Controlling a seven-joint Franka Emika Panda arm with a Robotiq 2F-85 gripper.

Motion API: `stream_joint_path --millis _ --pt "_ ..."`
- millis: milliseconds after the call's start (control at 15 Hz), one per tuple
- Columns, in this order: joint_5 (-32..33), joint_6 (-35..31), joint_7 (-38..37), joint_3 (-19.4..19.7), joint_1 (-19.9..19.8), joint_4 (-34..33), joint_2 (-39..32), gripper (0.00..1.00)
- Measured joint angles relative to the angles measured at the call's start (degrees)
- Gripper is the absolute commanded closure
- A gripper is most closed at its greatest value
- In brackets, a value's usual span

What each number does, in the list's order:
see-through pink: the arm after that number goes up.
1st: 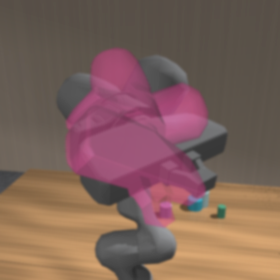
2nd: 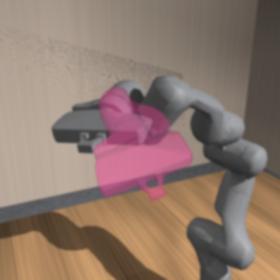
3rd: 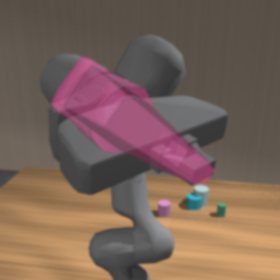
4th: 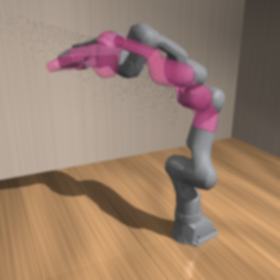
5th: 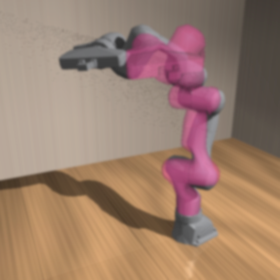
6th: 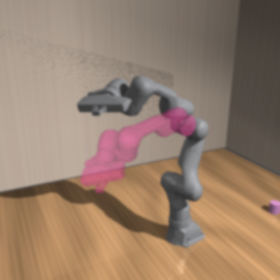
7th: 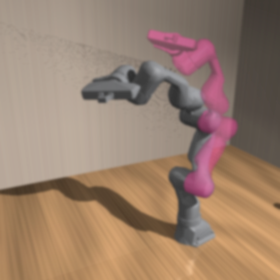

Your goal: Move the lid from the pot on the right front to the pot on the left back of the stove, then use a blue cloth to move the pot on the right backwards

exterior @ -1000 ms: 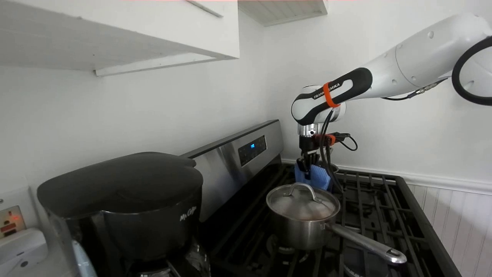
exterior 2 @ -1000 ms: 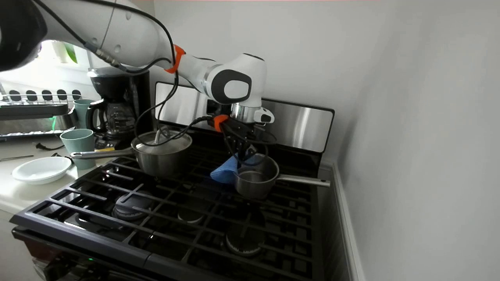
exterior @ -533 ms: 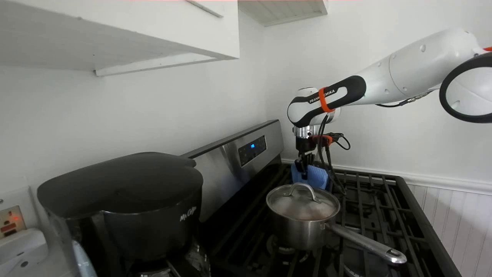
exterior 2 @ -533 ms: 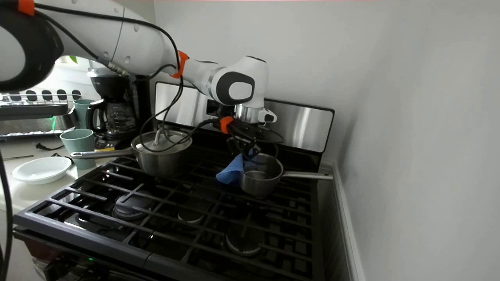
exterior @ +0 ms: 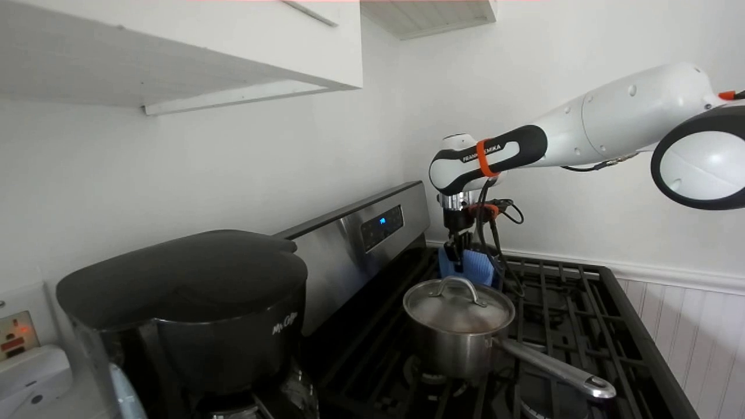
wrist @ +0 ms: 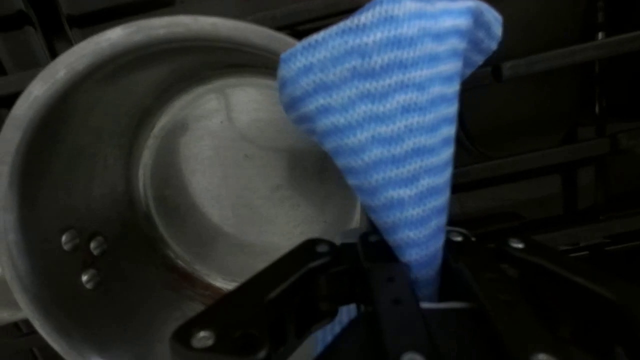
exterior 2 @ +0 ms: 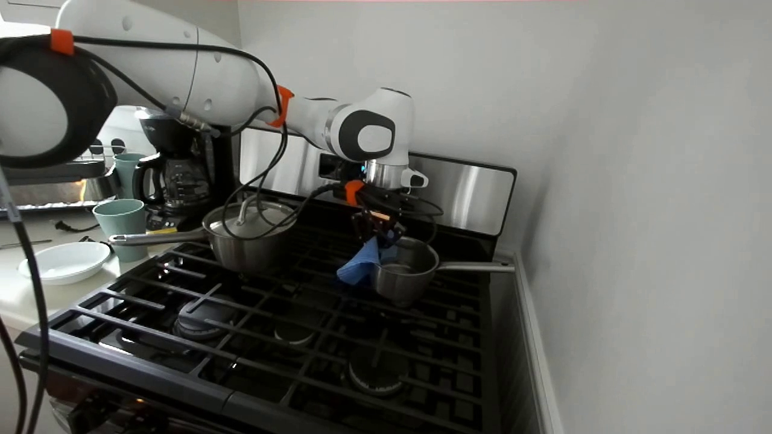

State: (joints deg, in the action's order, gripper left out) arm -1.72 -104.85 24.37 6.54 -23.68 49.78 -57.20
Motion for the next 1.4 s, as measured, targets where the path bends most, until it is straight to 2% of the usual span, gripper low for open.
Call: stream_joint_path --millis 467,600,1067,1400 --pt "0.3 0.0 1.1 0.4 -0.3 -4.2 -2.3 0.03" --pt "0.3 0.1 1.1 0.4 -0.6 -5.1 -2.3 0.0" --pt "0.1 2.6 1.0 0.4 -1.8 -8.4 -0.6 0.0" --pt "0.0 1.5 -2.7 0.5 -2.6 -8.4 3.3 0.0"
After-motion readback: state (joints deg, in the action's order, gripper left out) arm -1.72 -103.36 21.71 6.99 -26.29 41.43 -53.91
